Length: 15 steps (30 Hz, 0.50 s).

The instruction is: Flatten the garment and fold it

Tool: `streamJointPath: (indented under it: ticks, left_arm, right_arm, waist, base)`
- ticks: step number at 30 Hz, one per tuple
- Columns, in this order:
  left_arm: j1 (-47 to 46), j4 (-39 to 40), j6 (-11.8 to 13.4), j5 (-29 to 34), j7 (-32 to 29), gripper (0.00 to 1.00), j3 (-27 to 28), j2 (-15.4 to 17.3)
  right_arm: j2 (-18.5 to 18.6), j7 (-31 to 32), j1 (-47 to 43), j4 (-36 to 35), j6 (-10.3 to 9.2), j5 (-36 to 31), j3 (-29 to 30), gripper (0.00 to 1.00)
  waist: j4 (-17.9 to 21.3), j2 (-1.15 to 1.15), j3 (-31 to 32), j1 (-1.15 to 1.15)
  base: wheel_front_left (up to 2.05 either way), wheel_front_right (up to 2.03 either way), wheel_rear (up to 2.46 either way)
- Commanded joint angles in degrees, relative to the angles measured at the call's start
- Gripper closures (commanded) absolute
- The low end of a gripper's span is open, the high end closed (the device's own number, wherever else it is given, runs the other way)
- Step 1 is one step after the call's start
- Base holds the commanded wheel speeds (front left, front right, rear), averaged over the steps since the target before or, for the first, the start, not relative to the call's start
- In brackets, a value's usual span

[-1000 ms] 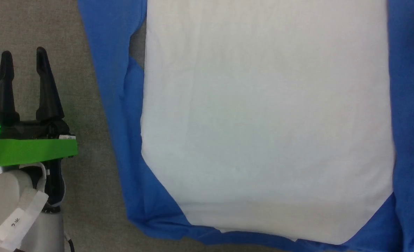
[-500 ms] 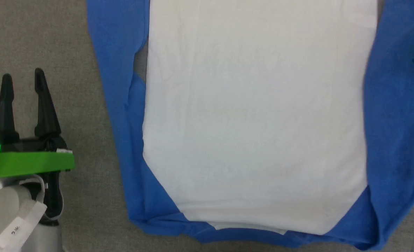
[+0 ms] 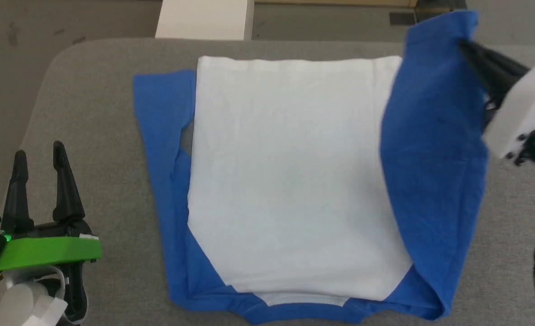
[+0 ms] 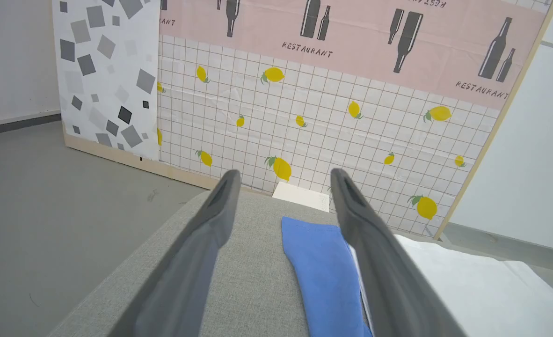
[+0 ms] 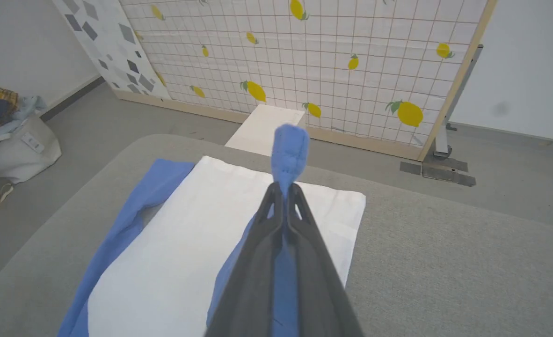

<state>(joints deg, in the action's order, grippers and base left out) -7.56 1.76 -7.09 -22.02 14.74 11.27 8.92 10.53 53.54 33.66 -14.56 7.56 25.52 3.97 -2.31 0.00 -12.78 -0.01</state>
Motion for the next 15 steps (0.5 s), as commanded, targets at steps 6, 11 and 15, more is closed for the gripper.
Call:
streamJointPath:
  ticks: [6,11,15]
  left_arm:
    - [1.77,-0.79,-0.27,0.59,0.26,0.0,-0.09,-0.45]
    - [1.49,-1.52,-0.28,0.17,0.26,0.0,-0.53,-0.39]
    - [0.88,-2.31,-0.3,-0.27,0.26,0.0,-1.09,-0.66]
  right_arm:
    - [-1.54,1.82,-2.09,1.37,-0.08,3.7,-11.02,1.0]
    - [-1.53,1.95,-2.29,6.44,-0.08,6.14,-20.32,1.0]
    - [-1.88,0.2,-1.18,12.01,-0.08,8.12,-27.65,1.0]
  waist:
    - [-2.61,0.0,3.51,0.01]
    - [-4.69,0.0,2.93,0.01]
    - [-6.16,0.0,1.85,0.01]
  base:
    - [0.0,0.0,0.0]
    - [0.0,0.0,0.0]
    - [0.0,0.0,0.0]
